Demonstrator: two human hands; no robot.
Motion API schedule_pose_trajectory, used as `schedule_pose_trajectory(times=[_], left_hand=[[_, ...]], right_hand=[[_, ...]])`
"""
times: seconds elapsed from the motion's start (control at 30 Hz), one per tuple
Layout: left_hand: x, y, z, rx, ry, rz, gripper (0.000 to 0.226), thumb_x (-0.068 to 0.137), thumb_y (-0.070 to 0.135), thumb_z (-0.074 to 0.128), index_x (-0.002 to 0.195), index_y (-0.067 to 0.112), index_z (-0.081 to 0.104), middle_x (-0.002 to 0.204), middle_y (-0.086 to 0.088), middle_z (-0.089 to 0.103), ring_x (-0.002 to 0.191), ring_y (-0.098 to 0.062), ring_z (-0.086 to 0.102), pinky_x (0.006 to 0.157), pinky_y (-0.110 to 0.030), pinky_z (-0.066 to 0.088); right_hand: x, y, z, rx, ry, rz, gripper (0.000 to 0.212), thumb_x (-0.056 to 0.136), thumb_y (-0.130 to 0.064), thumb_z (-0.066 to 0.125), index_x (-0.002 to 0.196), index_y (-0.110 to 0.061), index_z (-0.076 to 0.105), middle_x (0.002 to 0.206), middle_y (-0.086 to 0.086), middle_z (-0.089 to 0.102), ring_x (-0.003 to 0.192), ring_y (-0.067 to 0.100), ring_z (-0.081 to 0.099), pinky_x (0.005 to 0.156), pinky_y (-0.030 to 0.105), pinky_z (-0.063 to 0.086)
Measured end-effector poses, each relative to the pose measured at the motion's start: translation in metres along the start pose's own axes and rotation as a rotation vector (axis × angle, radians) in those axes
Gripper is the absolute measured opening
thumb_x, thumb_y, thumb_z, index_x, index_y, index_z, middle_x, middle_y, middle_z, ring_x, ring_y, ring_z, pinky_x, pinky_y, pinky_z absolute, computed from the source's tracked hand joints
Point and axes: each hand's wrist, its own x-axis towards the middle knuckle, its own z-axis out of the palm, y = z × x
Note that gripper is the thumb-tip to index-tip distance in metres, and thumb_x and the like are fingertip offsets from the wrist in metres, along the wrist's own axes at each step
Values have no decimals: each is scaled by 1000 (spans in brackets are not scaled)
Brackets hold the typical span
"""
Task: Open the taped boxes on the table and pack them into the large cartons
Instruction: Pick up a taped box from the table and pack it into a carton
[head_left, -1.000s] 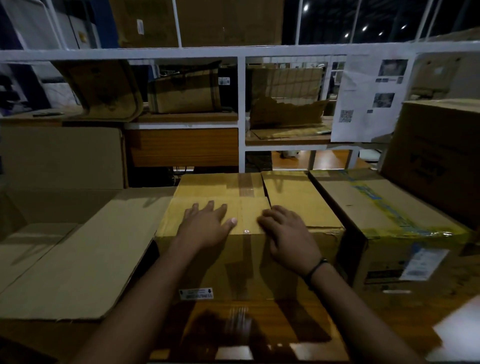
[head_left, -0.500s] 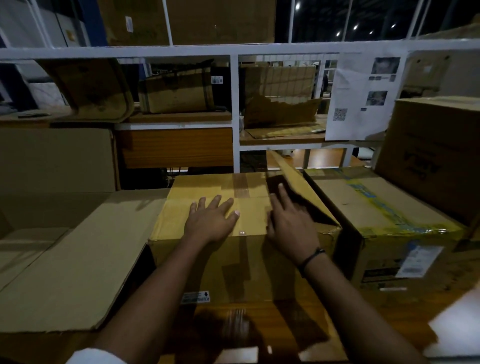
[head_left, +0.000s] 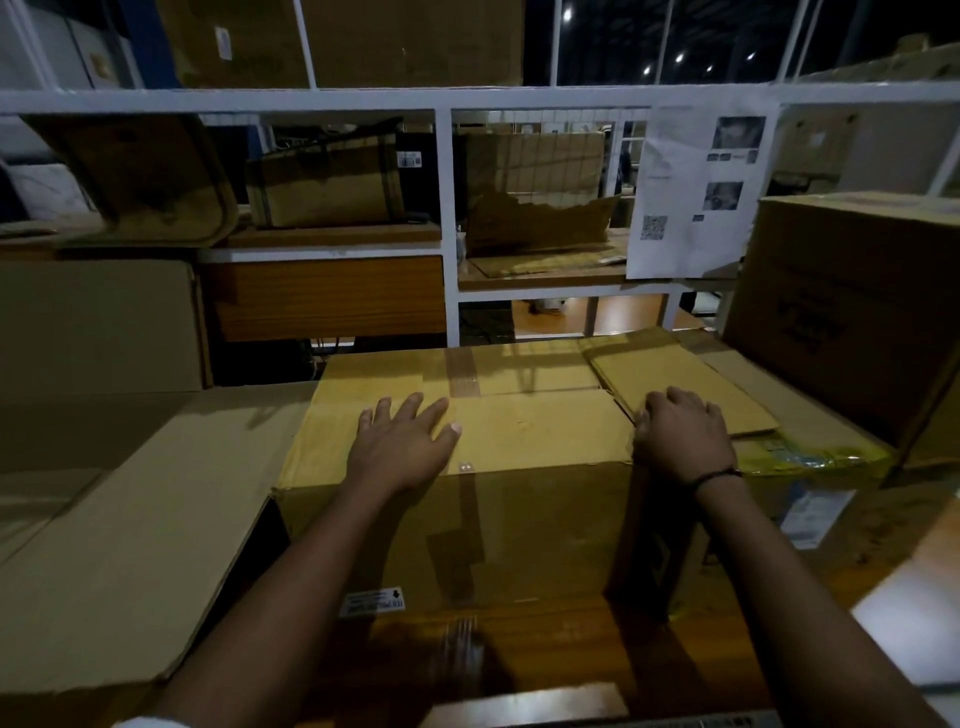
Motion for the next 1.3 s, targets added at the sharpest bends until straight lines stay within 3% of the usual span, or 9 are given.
schedule_pose_trajectory(times=[0.2, 0.4, 0.47, 0.57, 0.67, 0.83, 1.0, 1.13, 1.3], left_hand=[[8, -3, -7, 55, 0, 27, 71, 98, 76, 22, 161, 43, 20, 169, 1, 20, 152, -34, 15, 119, -50, 17], [15, -6, -8, 42, -18, 93, 87, 90, 86, 18, 162, 39, 16, 169, -5, 20, 154, -37, 10, 122, -55, 11], [15, -6, -10, 46, -5, 133, 86, 90, 85, 18, 162, 38, 15, 166, -8, 23, 153, -35, 12, 123, -55, 11], [13, -4, -12, 37, -16, 145, 87, 91, 85, 21, 163, 38, 10, 167, -11, 18, 154, -34, 5, 124, -55, 4], [10, -3, -14, 29, -1, 136, 92, 88, 88, 22, 163, 38, 4, 169, -12, 14, 156, -34, -2, 123, -56, -4], [1, -3, -14, 31, 194, 173, 100, 84, 92, 23, 163, 37, -2, 170, -11, 8, 156, -34, -13, 123, -56, -12], [-5, -4, -14, 153, 437, 415, 97, 86, 87, 32, 164, 37, 1, 169, -17, 2, 155, -34, -21, 125, -53, -10], [-4, -5, -11, 125, 299, 276, 107, 80, 95, 24, 162, 37, -12, 172, -11, -3, 153, -36, -27, 122, -57, -17], [10, -15, -14, 83, 41, 153, 112, 76, 99, 19, 163, 34, -5, 172, -9, 8, 156, -34, -15, 121, -58, -17]], right_hand=[[7, -7, 0, -26, -17, -10, 36, 100, -38, 40, 125, -18, 57, 124, 9, 57, 119, 29, 50, 106, 51, 38], [1, -62, -2, 179, -119, -319, 41, 105, -42, 36, 137, -22, 54, 141, 5, 54, 131, 23, 46, 114, 49, 31], [-1, -84, -4, 211, -192, -423, 55, 103, -55, 37, 150, -26, 40, 156, 3, 40, 145, 23, 32, 121, 55, 16], [6, -104, -7, 200, -352, -533, 94, 83, -86, 38, 160, -37, 11, 169, -1, 11, 155, 26, 2, 121, 61, -8], [13, -114, -12, 211, -429, -544, 115, 70, -94, 46, 159, -40, -4, 170, -1, 0, 155, 26, -8, 120, 60, -12], [16, -120, -26, 149, -350, -564, 130, 62, -93, 58, 157, -41, -14, 169, 1, -7, 155, 29, -6, 119, 60, -15], [13, -121, -35, 60, -228, -603, 137, 60, -93, 59, 156, -36, -21, 169, 7, -1, 155, 28, 1, 118, 61, -17], [11, -121, -35, 16, -236, -623, 136, 58, -95, 58, 157, -37, -15, 169, 6, 4, 155, 28, 0, 118, 62, -14], [12, -120, -31, 91, -329, -536, 137, 57, -93, 62, 158, -38, -12, 169, -3, -10, 154, 26, -12, 118, 62, -15]])
